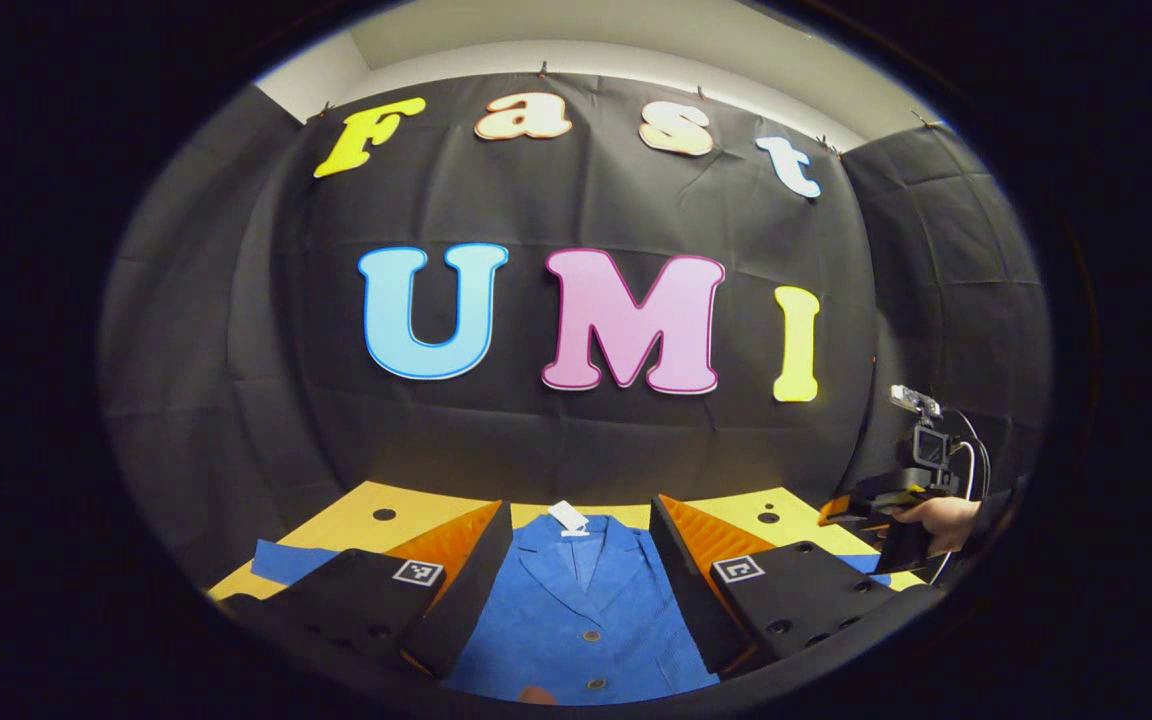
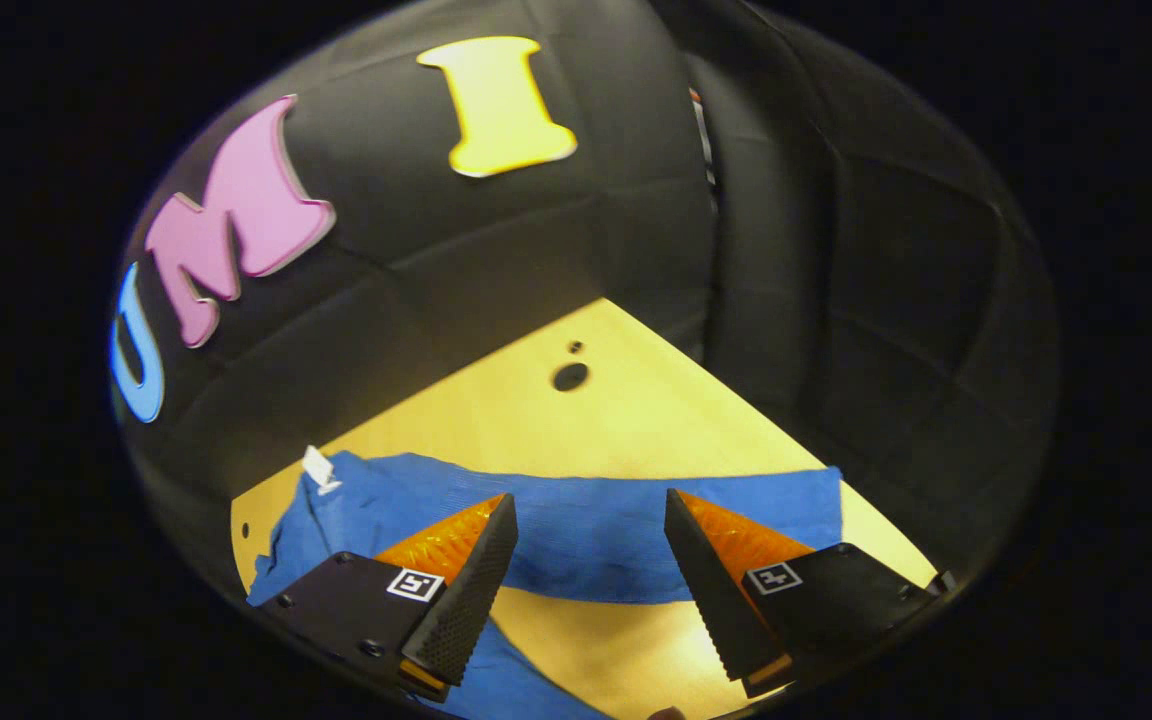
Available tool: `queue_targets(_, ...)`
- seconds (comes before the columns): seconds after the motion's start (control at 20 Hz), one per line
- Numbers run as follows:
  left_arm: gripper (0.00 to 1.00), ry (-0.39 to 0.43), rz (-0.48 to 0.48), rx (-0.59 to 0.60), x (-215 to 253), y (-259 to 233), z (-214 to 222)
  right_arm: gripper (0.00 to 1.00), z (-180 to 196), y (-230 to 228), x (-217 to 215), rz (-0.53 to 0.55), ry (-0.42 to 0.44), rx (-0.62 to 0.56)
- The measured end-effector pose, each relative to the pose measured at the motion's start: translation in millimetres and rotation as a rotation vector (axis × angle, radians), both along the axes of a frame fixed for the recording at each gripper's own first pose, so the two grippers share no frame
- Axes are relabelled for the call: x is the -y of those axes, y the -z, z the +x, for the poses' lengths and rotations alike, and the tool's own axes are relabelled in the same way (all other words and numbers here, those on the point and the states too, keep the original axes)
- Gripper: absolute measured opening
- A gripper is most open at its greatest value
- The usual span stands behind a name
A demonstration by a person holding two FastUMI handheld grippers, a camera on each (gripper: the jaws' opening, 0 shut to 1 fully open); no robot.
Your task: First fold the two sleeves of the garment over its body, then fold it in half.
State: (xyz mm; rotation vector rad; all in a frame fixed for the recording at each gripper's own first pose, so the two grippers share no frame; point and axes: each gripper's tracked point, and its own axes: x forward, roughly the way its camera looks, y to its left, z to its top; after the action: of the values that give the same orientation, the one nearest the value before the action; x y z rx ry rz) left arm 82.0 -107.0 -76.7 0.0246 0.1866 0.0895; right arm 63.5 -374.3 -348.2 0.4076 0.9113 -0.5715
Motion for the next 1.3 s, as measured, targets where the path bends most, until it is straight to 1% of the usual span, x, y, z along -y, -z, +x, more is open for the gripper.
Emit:
queue_targets(0.15, 0.8, 0.033, -0.003, -0.015, 28.8, 4.2, 10.9, 0.94, -52.7, 24.5, 54.3, -0.008, 0.057, -0.154)
queue_targets(0.2, 0.8, 0.043, 0.001, -0.018, 36.4, 4.6, 12.7, 0.94, -69.3, 33.2, 70.1, -0.017, 0.091, -0.21)
queue_targets(0.25, 0.8, 0.054, 0.009, -0.018, 43.8, 2.8, 15.0, 0.95, -82.0, 42.7, 84.6, -0.023, 0.129, -0.249)
queue_targets(0.3, 0.8, 0.067, 0.017, -0.016, 50.5, 2.2, 16.5, 0.96, -87.0, 51.3, 96.5, -0.025, 0.159, -0.27)
queue_targets(0.35, 0.8, 0.073, 0.027, -0.013, 55.5, -1.1, 17.3, 0.96, -96.2, 53.5, 100.9, -0.023, 0.181, -0.295)
queue_targets(0.4, 0.8, 0.077, 0.037, -0.005, 57.7, -4.0, 18.0, 0.96, -100.7, 60.4, 108.1, -0.026, 0.184, -0.319)
queue_targets(0.5, 0.8, 0.086, 0.045, -0.002, 63.9, -5.6, 19.5, 0.96, -110.9, 73.2, 108.3, -0.029, 0.176, -0.376)
queue_targets(0.65, 0.8, 0.121, 0.005, -0.021, 77.1, -8.5, 21.3, 0.96, -111.5, 96.6, 106.9, 0.004, 0.181, -0.433)
queue_targets(0.7, 0.8, 0.137, -0.013, -0.021, 82.2, -10.5, 21.6, 0.87, -112.2, 101.7, 108.5, 0.015, 0.175, -0.445)
queue_targets(0.75, 0.8, 0.142, -0.02, -0.02, 83.7, -12.9, 22.2, 0.96, -109.9, 99.8, 109.5, 0.029, 0.181, -0.438)
queue_targets(0.8, 0.8, 0.14, -0.018, -0.022, 82.6, -14.3, 22.5, 0.86, -108.9, 98.0, 114.0, 0.013, 0.203, -0.421)
queue_targets(0.85, 0.8, 0.133, -0.018, -0.027, 79.9, -14.5, 22.4, 0.83, -109.9, 97.3, 113.0, 0.025, 0.215, -0.413)
queue_targets(0.9, 0.8, 0.125, -0.032, -0.038, 76.9, -14.3, 21.2, 0.93, -114.8, 93.6, 107.8, 0.055, 0.241, -0.407)
queue_targets(0.95, 0.8, 0.125, -0.052, -0.043, 75.3, -13.9, 20.3, 0.77, -113.2, 95.0, 114.0, 0.044, 0.249, -0.393)
queue_targets(1.0, 0.8, 0.128, -0.069, -0.045, 73.4, -14.2, 19.8, 0.77, -112.7, 93.4, 116.2, 0.045, 0.25, -0.392)
queue_targets(1.05, 0.8, 0.13, -0.082, -0.049, 70.3, -12.4, 19.0, 0.81, -111.1, 93.8, 115.2, 0.047, 0.245, -0.384)
queue_targets(1.1, 0.8, 0.131, -0.088, -0.058, 66.2, -10.3, 19.8, 0.7, -111.2, 92.6, 113.4, 0.048, 0.225, -0.38)
queue_targets(1.2, 0.8, 0.121, -0.097, -0.085, 54.6, -2.7, 20.3, 0.25, -103.2, 95.7, 106.4, 0.057, 0.201, -0.363)
queue_targets(1.25, 0.8, 0.12, -0.104, -0.082, 49.0, -2.2, 20.9, 0.1, -100.5, 93.6, 103.6, 0.043, 0.199, -0.363)
queue_targets(1.3, 0.8, 0.112, -0.109, -0.08, 42.9, -3.3, 21.5, 0.09, -97.8, 97.5, 102.6, 0.042, 0.177, -0.359)
